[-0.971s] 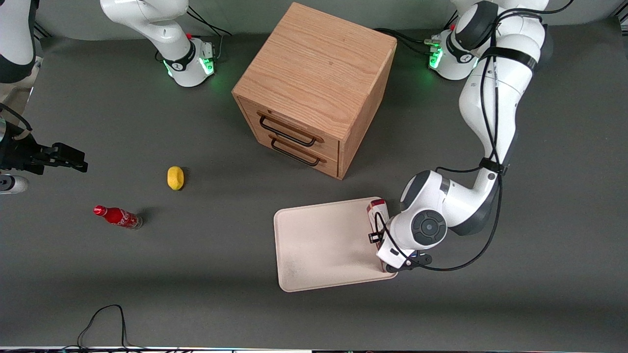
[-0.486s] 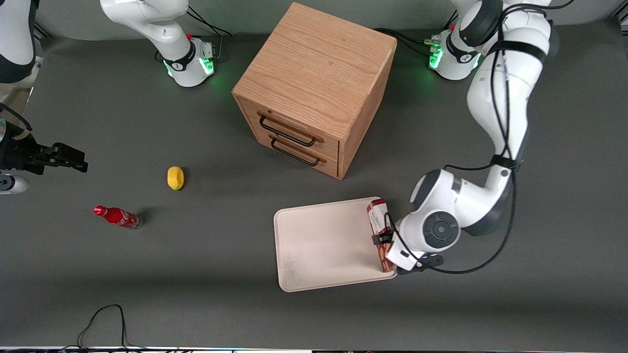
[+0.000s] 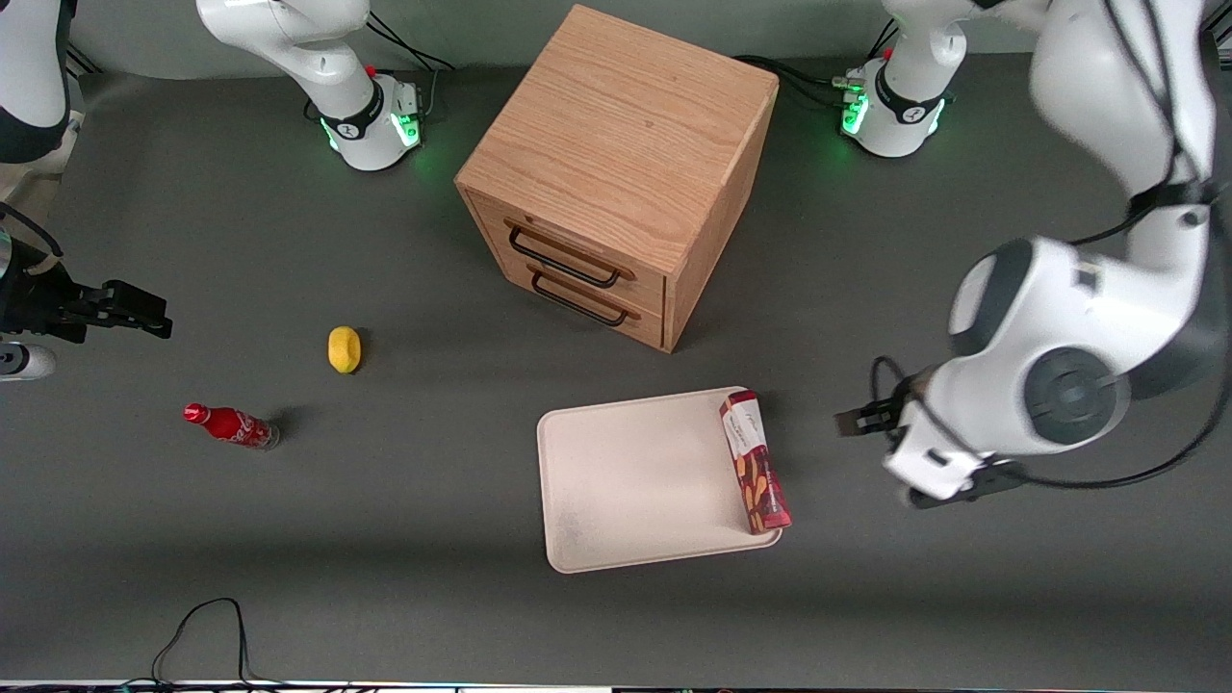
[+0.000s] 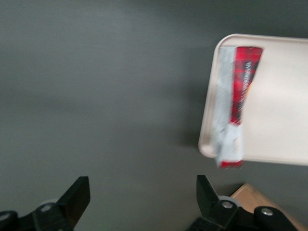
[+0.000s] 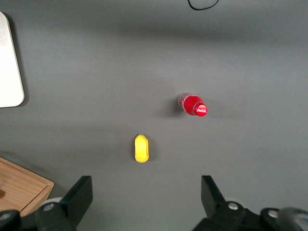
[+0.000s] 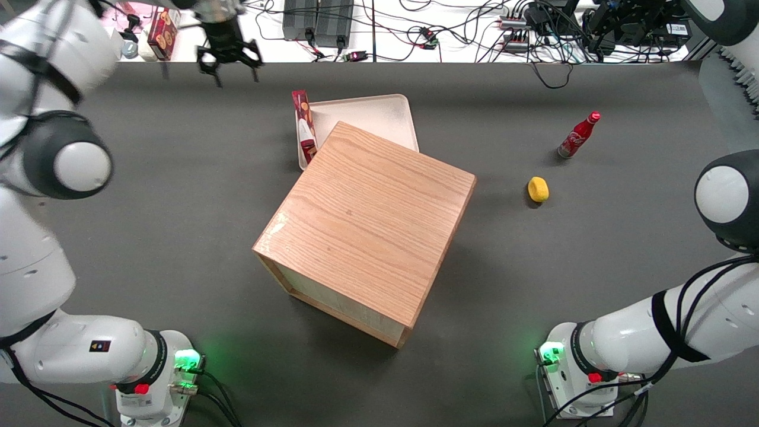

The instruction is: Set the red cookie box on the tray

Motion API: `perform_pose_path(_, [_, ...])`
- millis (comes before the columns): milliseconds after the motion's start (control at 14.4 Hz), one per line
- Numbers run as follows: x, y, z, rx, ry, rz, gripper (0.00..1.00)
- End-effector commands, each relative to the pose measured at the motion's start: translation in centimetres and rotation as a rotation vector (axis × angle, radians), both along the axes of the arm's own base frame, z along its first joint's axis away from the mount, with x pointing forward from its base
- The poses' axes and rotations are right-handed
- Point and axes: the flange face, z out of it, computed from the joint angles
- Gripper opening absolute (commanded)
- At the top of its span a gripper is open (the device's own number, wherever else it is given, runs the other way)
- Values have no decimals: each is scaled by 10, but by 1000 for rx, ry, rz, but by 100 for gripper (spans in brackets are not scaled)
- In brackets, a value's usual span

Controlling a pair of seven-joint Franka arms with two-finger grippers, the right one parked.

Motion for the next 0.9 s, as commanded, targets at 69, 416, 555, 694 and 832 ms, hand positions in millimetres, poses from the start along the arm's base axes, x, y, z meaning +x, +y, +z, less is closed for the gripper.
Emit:
perform_pose_path(69, [-71, 89, 37, 35, 17, -73, 98])
perform_pose_path(416, [-127, 142, 82, 82, -16, -75, 100])
perform_pose_path(555, [-140, 162, 100, 63, -44, -66, 100])
perform_pose_path(694, [-143, 178, 108, 35, -47, -91, 100])
perform_pose_path(832, [-143, 180, 114, 28, -33, -94, 100])
